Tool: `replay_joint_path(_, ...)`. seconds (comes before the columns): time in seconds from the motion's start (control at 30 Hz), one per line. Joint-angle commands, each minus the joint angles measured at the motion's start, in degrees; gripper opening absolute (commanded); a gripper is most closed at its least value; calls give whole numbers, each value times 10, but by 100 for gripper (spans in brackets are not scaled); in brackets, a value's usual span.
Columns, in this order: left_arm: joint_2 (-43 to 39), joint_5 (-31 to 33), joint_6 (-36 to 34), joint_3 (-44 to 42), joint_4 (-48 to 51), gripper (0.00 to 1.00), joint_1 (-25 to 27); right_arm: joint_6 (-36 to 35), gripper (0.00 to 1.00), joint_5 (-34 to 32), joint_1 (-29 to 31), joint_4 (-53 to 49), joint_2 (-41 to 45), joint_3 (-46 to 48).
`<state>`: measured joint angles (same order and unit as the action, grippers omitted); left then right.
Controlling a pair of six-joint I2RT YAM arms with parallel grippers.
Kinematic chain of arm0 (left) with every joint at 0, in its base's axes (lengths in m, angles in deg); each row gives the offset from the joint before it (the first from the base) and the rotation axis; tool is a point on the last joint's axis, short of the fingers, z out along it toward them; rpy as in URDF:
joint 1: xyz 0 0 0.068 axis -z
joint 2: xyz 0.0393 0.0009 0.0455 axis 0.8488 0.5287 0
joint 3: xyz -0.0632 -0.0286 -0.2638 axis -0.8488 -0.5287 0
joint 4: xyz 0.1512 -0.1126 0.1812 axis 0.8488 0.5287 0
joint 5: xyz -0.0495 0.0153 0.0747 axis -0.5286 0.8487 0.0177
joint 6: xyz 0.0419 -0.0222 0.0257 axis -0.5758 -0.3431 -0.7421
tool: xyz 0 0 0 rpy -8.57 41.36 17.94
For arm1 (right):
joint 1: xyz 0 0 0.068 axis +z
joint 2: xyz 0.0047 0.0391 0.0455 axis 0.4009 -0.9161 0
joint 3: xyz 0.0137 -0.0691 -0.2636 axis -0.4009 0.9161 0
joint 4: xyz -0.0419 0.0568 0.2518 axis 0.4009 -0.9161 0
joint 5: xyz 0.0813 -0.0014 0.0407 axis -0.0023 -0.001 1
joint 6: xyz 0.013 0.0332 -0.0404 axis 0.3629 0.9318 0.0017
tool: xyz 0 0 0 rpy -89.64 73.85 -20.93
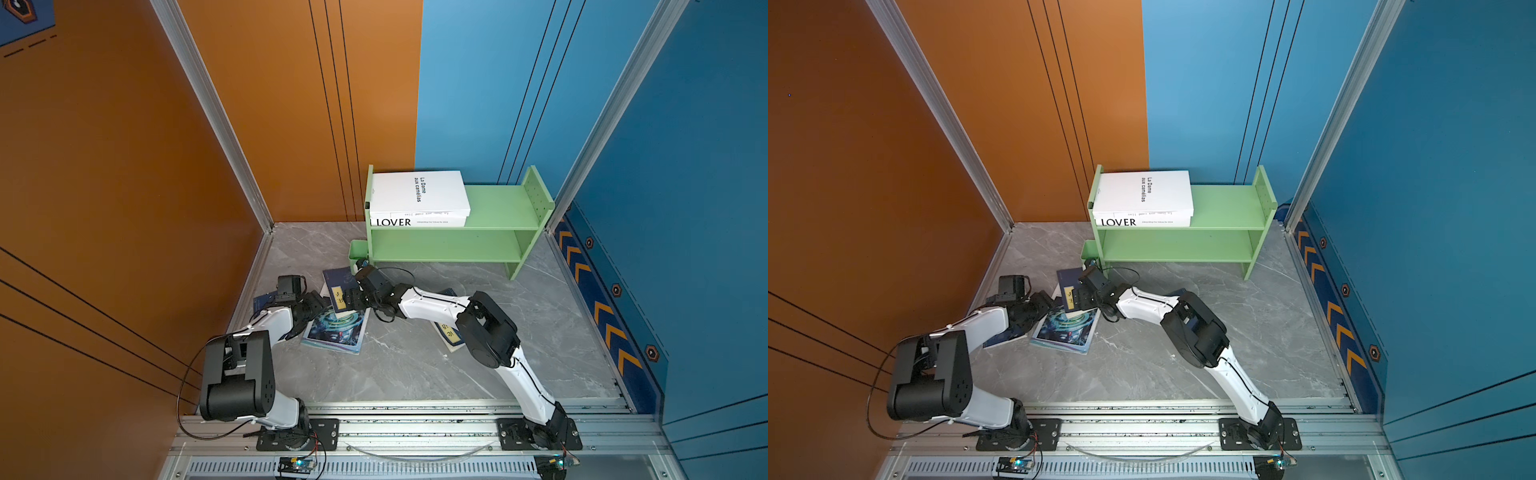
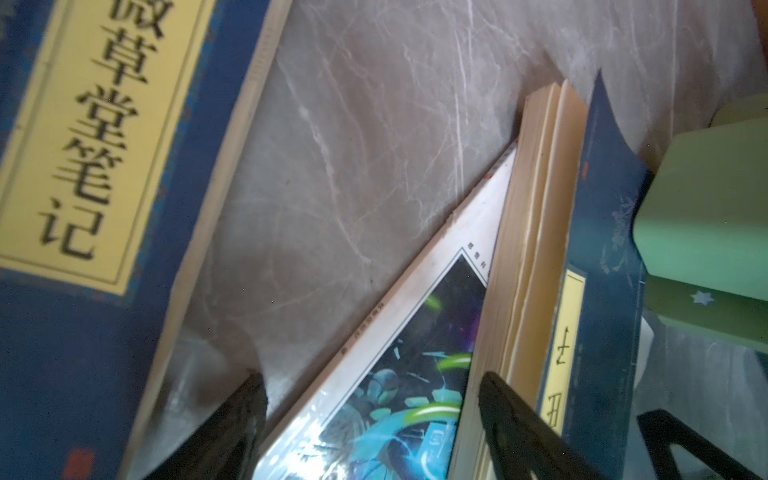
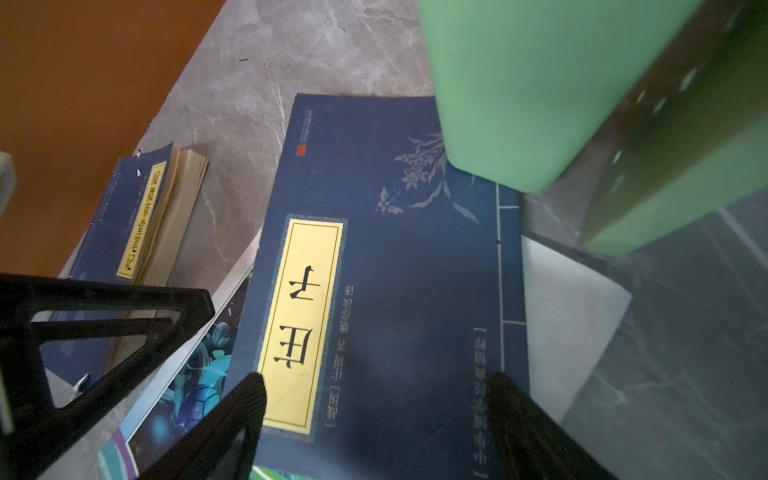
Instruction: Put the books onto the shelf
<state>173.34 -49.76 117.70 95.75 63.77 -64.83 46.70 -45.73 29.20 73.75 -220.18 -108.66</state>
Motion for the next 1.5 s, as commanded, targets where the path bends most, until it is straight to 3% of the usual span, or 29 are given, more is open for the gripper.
replay_joint_path(0.0, 4, -23, 11, -14, -4, 82, 11, -1, 85, 15, -5, -64, -14, -17)
replay_joint_path(0.27, 4, -57, 49, -35, -11, 82, 56, -20, 85, 122, -6, -109, 3, -26)
replay_joint_path(0.5, -64, -106, 110, -77, -42, 83, 84, -22, 85, 202, -18, -85, 36, 3)
replay_joint_path(0.7, -176, -39, 124, -117, 7, 85, 92, -18, 86, 144, -41, -46, 77, 60)
replay_joint_path(0.9, -248, -27, 92, -134, 74, 93, 78, -1, 88, 109, -75, 33, 104, 117)
replay_joint_path(1.17, -247, -41, 108, -172, 44, 93, 69, -25, 87, 116, -73, 8, 52, 58)
replay_joint_path(1.47, -228, -52, 96, -155, 44, 94, 56, -20, 86, 91, -56, -1, 24, 43)
